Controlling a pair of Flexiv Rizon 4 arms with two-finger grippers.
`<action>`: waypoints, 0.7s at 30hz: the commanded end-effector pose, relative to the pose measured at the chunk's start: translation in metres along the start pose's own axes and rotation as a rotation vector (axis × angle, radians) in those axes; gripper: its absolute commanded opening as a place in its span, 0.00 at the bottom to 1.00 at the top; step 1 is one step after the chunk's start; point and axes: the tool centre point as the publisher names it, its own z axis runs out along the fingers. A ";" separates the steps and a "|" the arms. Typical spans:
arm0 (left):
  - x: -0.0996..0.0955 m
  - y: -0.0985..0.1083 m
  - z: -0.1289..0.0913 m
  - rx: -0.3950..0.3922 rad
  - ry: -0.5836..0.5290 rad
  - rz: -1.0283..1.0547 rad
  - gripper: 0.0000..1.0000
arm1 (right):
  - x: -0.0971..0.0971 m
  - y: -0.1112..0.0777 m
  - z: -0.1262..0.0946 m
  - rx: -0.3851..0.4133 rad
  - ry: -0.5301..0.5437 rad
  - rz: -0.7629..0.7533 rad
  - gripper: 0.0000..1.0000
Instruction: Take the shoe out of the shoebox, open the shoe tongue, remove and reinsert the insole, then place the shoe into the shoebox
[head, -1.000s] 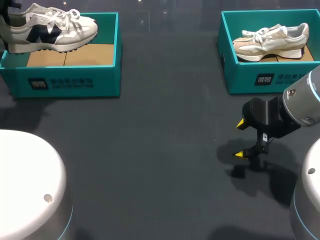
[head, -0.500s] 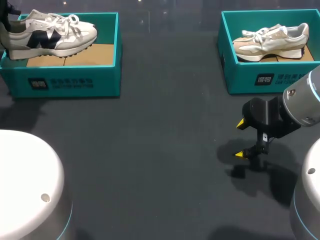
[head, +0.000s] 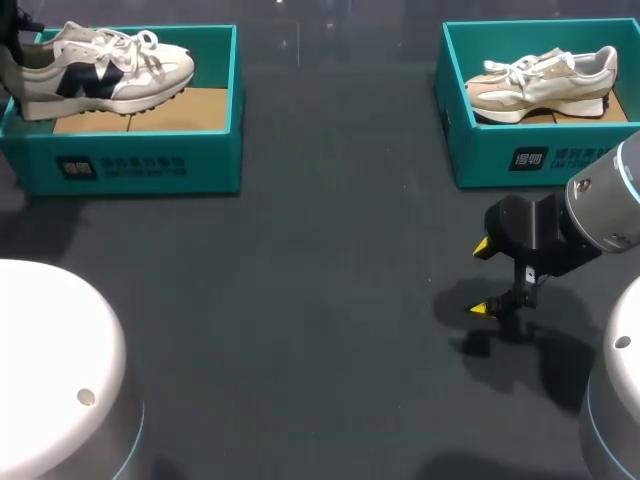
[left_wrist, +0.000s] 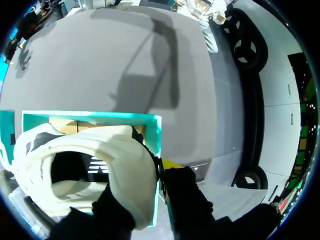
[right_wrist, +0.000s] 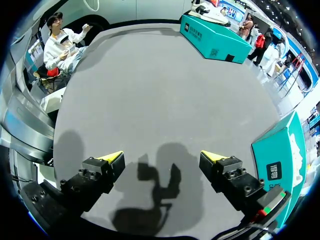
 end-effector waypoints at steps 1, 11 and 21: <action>0.002 0.014 0.004 -0.002 -0.006 0.008 0.00 | 0.002 0.000 0.000 0.001 -0.003 -0.001 1.00; -0.002 0.023 0.021 -0.007 0.025 0.025 0.00 | 0.002 0.000 0.000 0.001 -0.003 -0.001 1.00; -0.009 0.015 0.036 0.002 0.046 0.073 0.00 | 0.002 0.000 0.000 0.001 -0.003 -0.001 1.00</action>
